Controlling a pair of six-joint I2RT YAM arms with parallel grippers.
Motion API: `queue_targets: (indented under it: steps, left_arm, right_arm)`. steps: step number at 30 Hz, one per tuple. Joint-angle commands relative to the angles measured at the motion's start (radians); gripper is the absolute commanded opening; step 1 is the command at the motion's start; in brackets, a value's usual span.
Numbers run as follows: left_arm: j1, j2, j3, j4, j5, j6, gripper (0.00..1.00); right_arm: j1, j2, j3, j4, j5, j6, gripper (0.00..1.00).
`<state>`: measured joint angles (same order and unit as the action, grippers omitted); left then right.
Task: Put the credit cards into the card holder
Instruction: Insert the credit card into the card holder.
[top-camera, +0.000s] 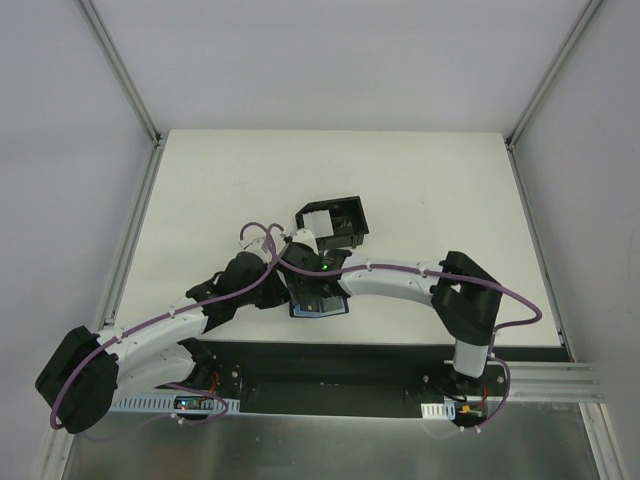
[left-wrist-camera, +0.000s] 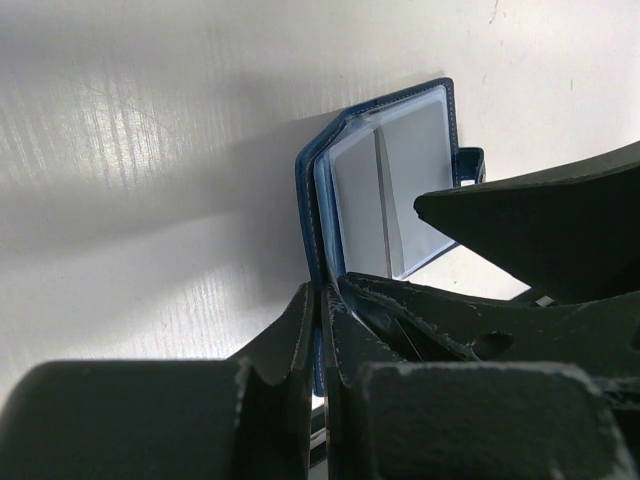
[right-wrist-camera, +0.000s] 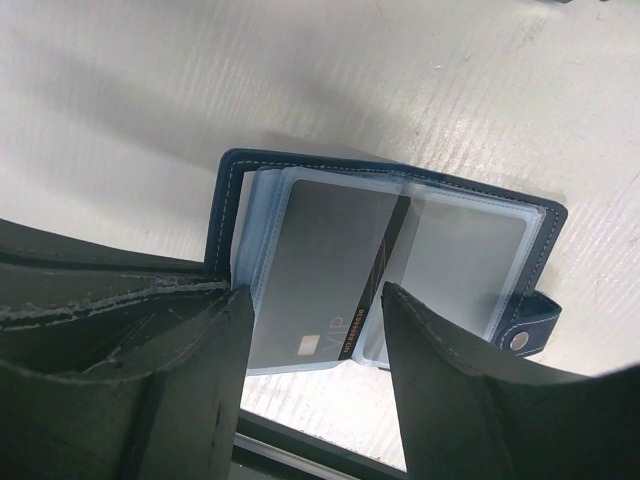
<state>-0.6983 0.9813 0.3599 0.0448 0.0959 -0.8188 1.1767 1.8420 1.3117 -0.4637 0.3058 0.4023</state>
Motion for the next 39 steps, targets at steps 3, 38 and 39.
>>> queue_targets:
  steps: [3,38,39]
  left_arm:
    - [0.008,-0.02,-0.004,0.038,0.004,0.012,0.0]
    - [0.008,-0.01,-0.03,0.036,-0.024,-0.005,0.0]
    - [0.008,-0.01,-0.03,0.036,-0.025,-0.006,0.0]
  right_arm:
    - [0.001,0.025,0.018,-0.012,-0.011,0.009,0.57]
    - [0.006,-0.161,-0.08,-0.125,0.181,0.066,0.53]
    - [0.005,-0.17,-0.091,-0.121,0.181,0.066,0.53]
